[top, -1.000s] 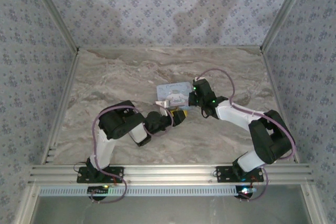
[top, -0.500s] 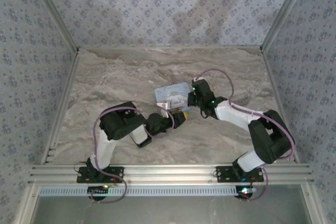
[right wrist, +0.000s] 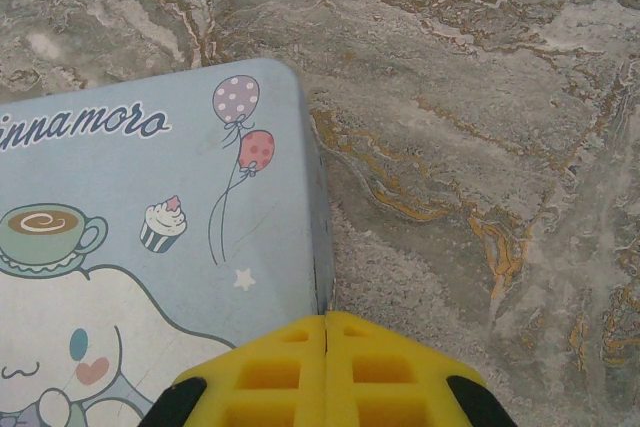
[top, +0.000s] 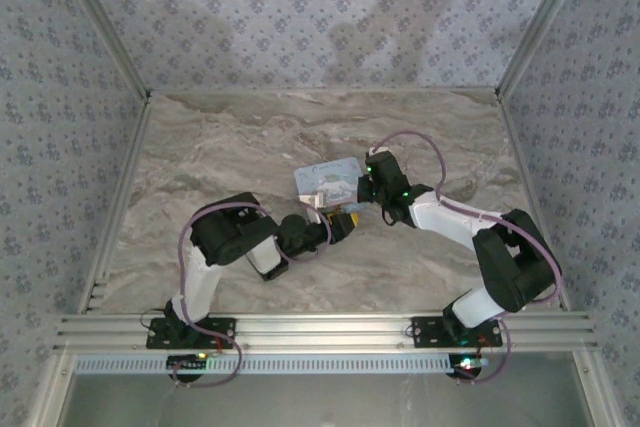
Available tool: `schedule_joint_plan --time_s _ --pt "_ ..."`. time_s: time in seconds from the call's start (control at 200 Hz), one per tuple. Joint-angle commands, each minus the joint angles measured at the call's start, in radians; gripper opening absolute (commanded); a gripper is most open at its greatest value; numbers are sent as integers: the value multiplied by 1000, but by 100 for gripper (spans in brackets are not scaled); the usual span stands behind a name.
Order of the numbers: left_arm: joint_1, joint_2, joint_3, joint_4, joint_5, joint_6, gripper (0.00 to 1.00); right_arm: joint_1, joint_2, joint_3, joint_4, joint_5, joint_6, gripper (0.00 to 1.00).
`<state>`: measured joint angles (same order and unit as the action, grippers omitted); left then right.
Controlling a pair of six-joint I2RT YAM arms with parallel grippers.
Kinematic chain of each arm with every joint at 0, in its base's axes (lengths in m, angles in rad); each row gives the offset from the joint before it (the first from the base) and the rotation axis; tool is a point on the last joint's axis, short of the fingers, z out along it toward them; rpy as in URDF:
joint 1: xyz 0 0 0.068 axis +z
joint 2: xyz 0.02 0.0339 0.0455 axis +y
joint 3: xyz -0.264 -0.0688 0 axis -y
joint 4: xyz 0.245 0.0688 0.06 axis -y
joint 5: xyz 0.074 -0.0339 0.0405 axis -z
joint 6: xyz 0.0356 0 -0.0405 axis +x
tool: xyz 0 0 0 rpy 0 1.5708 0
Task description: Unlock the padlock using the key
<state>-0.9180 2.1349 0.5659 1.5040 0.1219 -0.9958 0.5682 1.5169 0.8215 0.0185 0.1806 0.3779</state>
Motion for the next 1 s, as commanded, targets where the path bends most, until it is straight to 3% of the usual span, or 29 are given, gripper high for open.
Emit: schedule_joint_plan --time_s 0.0,0.455,0.63,0.73,0.994 --pt "32 110 -60 -451 51 -224 47 16 -6 -14 -34 -7 11 0" --pt "65 93 -45 -714 132 -303 56 17 -23 -18 -20 -10 11 0" --pt "65 32 -43 -800 77 -249 54 18 -26 -13 -19 -15 8 0" --pt "66 6 -36 -875 45 -254 49 20 -26 -17 -18 -16 11 0" --pt "66 38 -63 -824 48 -319 35 30 -38 -20 -21 -9 4 0"
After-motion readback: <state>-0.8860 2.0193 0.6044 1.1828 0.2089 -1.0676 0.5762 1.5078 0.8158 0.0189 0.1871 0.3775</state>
